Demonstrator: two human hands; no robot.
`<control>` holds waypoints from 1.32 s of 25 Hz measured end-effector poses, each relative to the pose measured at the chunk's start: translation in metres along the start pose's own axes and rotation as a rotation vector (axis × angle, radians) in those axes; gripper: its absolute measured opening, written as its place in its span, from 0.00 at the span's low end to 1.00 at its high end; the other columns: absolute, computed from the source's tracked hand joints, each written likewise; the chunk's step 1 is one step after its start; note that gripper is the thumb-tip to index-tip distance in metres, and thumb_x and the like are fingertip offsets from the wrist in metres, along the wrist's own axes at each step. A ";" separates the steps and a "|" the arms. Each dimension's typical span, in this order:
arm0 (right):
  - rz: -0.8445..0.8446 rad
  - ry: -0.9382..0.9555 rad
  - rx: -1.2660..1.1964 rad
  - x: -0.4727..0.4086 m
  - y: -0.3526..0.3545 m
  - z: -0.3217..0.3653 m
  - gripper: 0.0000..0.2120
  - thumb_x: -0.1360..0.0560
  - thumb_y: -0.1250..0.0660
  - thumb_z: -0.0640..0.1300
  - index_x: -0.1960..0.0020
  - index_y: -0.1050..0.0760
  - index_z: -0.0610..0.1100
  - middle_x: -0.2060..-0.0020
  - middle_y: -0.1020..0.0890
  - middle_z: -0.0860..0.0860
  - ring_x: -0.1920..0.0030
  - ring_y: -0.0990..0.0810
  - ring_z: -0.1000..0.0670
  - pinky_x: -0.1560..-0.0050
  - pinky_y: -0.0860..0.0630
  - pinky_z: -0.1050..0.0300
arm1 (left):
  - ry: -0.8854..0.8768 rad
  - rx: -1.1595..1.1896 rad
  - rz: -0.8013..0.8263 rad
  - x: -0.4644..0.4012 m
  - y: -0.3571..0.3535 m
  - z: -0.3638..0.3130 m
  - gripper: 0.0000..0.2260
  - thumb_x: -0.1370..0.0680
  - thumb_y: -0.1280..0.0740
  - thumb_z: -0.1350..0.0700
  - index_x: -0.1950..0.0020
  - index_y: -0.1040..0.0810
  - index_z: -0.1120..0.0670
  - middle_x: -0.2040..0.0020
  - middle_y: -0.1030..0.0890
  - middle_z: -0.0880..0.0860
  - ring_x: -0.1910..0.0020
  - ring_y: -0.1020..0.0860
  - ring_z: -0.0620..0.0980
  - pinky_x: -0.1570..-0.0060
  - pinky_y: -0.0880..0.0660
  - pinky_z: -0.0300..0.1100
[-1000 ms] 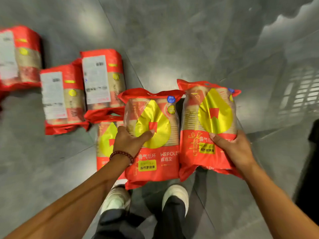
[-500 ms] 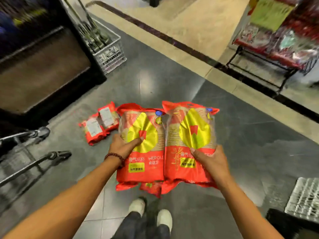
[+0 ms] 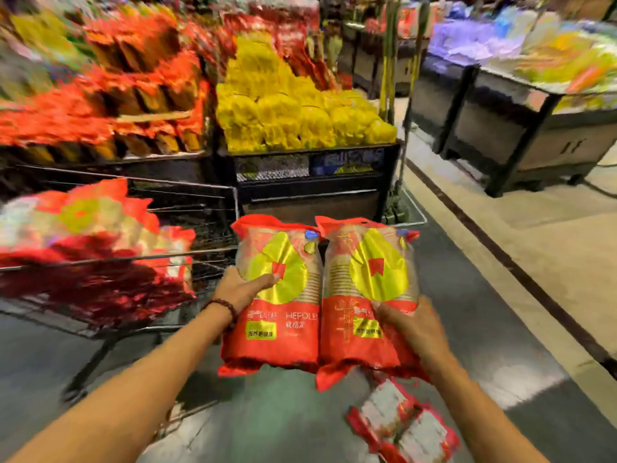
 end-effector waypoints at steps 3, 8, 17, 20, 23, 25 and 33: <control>0.141 0.040 0.009 -0.022 -0.117 0.070 0.16 0.38 0.19 0.52 0.57 0.20 0.46 0.61 0.15 0.48 0.63 0.16 0.50 0.56 0.20 0.50 | -0.009 0.040 -0.124 -0.046 0.120 0.025 0.41 0.50 0.24 0.32 0.42 0.22 0.51 0.48 0.16 0.53 0.49 0.18 0.53 0.44 0.22 0.51; 0.251 0.083 -0.002 -0.056 -0.259 0.135 0.33 0.45 0.21 0.60 0.47 0.18 0.42 0.56 0.13 0.46 0.57 0.13 0.47 0.56 0.17 0.50 | -0.051 0.062 -0.187 -0.097 0.252 0.027 0.41 0.43 0.23 0.36 0.34 0.28 0.50 0.41 0.20 0.49 0.43 0.21 0.52 0.40 0.26 0.48; 0.192 0.099 0.115 -0.164 -0.336 0.178 0.43 0.51 0.25 0.69 0.46 0.20 0.41 0.56 0.14 0.46 0.58 0.14 0.47 0.57 0.19 0.51 | 0.050 0.128 -0.162 -0.228 0.293 0.010 0.34 0.39 0.23 0.39 0.38 0.26 0.52 0.46 0.20 0.51 0.52 0.21 0.50 0.51 0.23 0.43; 0.161 0.080 0.153 -0.219 -0.349 0.175 0.48 0.54 0.25 0.73 0.45 0.21 0.41 0.55 0.14 0.46 0.57 0.15 0.46 0.55 0.18 0.48 | 0.079 0.120 -0.107 -0.280 0.278 -0.002 0.28 0.41 0.22 0.41 0.46 0.20 0.53 0.53 0.16 0.51 0.57 0.20 0.50 0.59 0.23 0.39; 0.195 0.045 0.172 -0.274 -0.369 0.175 0.46 0.52 0.25 0.71 0.45 0.21 0.41 0.54 0.14 0.45 0.57 0.15 0.46 0.55 0.18 0.49 | 0.117 0.118 -0.126 -0.340 0.263 0.003 0.37 0.51 0.27 0.36 0.46 0.18 0.53 0.52 0.15 0.53 0.54 0.17 0.53 0.49 0.21 0.47; 0.199 0.015 0.170 -0.302 -0.381 0.173 0.46 0.53 0.25 0.70 0.45 0.22 0.40 0.54 0.14 0.45 0.57 0.15 0.46 0.54 0.18 0.48 | 0.184 0.128 -0.144 -0.368 0.256 0.015 0.38 0.52 0.27 0.35 0.48 0.18 0.54 0.53 0.15 0.53 0.54 0.17 0.53 0.49 0.21 0.47; 0.146 -0.080 0.098 -0.380 -0.421 0.139 0.41 0.49 0.22 0.65 0.45 0.21 0.39 0.54 0.14 0.44 0.57 0.15 0.47 0.57 0.19 0.51 | 0.373 0.099 -0.036 -0.461 0.199 0.105 0.36 0.53 0.26 0.36 0.49 0.23 0.50 0.51 0.16 0.53 0.49 0.19 0.54 0.46 0.23 0.47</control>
Point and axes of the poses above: each hand's wrist, its own x-axis away from the middle knuckle, its own y-axis out of the back of the hand, z = x × y, the point moved 1 cm from there along -x, towards the middle knuckle
